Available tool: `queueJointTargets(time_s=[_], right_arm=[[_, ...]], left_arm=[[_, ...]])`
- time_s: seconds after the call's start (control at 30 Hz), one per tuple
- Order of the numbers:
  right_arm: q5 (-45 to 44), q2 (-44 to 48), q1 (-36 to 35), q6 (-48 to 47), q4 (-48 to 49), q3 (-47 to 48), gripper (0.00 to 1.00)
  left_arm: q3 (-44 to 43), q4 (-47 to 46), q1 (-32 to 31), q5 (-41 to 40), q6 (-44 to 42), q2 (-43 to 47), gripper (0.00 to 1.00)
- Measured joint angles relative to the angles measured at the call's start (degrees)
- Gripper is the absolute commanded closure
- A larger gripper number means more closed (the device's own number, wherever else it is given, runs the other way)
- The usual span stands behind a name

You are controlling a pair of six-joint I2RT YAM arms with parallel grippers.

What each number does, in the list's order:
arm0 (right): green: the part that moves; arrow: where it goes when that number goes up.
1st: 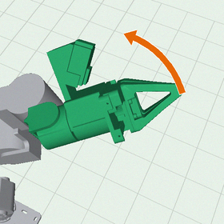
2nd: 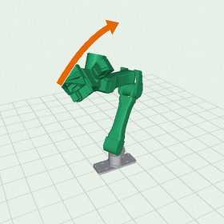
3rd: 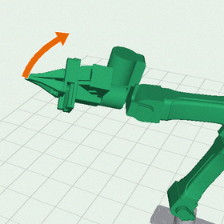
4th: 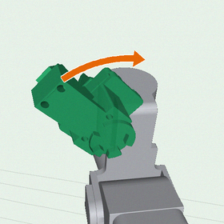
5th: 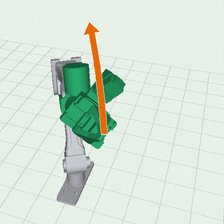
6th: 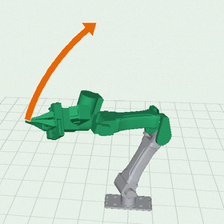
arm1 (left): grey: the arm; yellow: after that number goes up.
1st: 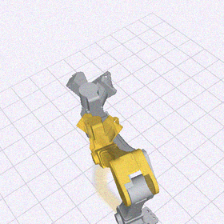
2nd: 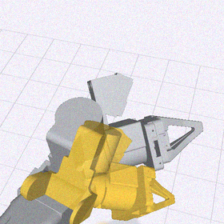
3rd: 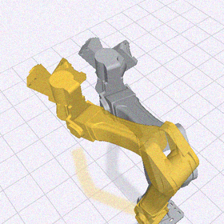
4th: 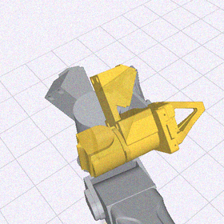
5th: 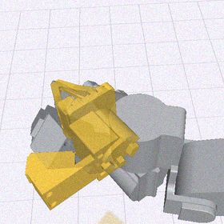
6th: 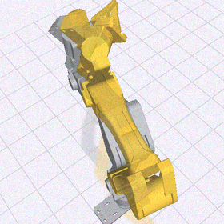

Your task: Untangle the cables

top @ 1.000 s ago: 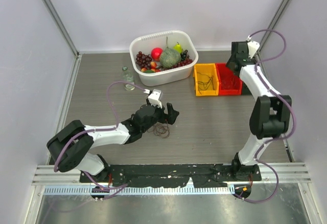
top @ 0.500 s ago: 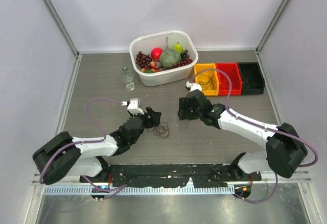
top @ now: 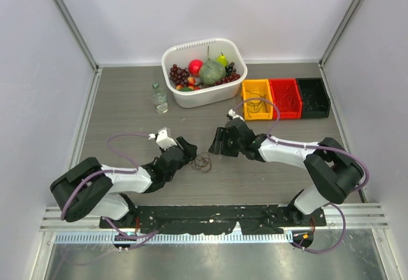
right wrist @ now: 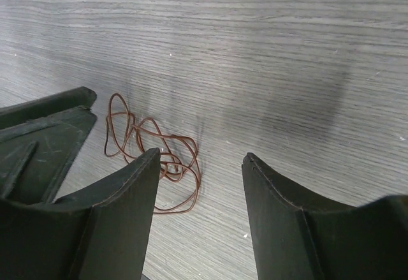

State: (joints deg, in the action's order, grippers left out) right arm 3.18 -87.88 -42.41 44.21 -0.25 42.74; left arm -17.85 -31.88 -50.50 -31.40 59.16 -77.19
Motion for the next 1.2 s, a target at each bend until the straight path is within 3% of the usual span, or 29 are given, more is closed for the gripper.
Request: queueJointTargets(time_s=[0.27,0.53,0.67,0.83,0.97,1.07,1.2], right_arm=[[-0.2,-1.2,0.0,1.0,0.4,1.5,0.4],[1.2,-7.5,0.0,-0.4,-0.8,5.9,0.4],[3.2,-9.0,0.1,3.3,-0.9,6.7,0.41],[4.7,-9.9,0.2,9.9,-0.2,6.7,0.43],[5.1,-10.2,0.2,13.3,0.0,6.5,0.54],[5.0,-10.3,0.1,14.9,0.9,5.6,0.68],[4.8,-10.3,0.1,16.2,2.6,3.7,0.95]], left_arm=[[-3.2,1.6,0.0,3.8,1.3,-5.3,0.5],[-4.7,1.4,0.0,6.6,0.2,-6.4,0.78],[-4.5,0.7,0.0,7.0,-0.3,-6.4,0.92],[-4.2,-0.5,0.0,7.9,-1.4,-6.4,1.0],[-3.8,-1.9,0.0,8.6,-2.2,-6.4,1.0],[-2.7,-3.8,0.0,9.1,-2.7,-6.4,1.0],[0.5,-7.8,0.0,9.9,-4.1,-4.4,1.0]])
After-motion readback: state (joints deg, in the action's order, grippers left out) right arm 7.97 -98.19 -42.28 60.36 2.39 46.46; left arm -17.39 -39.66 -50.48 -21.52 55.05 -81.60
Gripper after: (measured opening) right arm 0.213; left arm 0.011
